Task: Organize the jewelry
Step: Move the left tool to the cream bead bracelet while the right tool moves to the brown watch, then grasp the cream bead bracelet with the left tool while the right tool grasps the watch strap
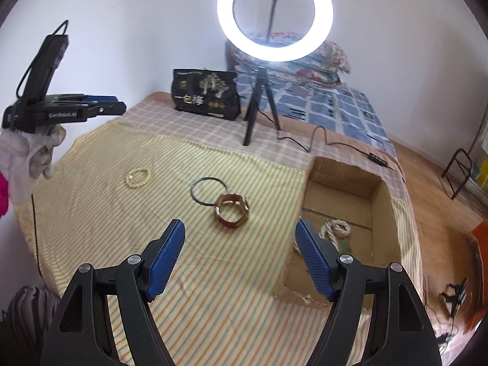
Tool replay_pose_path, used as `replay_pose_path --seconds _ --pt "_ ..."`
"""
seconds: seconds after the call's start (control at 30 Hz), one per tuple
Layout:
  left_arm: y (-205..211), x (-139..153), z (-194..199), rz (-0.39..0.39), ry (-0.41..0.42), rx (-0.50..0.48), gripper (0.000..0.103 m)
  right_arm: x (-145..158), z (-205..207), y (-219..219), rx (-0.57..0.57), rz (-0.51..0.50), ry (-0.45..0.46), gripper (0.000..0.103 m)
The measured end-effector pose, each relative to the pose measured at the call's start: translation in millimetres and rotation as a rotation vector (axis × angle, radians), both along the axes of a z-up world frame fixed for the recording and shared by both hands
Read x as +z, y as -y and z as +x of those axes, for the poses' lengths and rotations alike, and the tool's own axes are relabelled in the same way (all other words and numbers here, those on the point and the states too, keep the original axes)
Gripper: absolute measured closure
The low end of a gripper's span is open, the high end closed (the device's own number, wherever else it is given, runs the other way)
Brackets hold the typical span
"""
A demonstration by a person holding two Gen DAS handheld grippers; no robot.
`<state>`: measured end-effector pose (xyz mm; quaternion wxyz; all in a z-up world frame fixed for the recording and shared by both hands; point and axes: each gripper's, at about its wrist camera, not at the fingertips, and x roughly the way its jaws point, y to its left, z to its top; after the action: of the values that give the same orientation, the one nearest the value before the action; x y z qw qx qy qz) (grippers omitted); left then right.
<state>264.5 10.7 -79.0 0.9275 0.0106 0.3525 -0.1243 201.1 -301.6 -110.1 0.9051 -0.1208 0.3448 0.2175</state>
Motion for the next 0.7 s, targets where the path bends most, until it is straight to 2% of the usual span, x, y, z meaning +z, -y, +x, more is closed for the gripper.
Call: replay_pose_path --seconds 0.13,0.5,0.57,0.7 --pt "-24 -11 5 -0.006 -0.039 0.027 0.056 -6 1 -18 0.055 -0.017 0.007 0.028" --pt "-50 -65 31 -0.046 -0.219 0.031 0.057 -33 27 -44 0.119 -0.034 -0.106 0.029" --pt "-51 -75 35 -0.045 -0.248 0.03 0.066 -37 31 -44 0.119 -0.039 -0.121 0.029" --pt "-55 -91 44 -0.052 -0.294 0.03 0.066 -44 39 -48 0.123 -0.045 -0.144 0.03"
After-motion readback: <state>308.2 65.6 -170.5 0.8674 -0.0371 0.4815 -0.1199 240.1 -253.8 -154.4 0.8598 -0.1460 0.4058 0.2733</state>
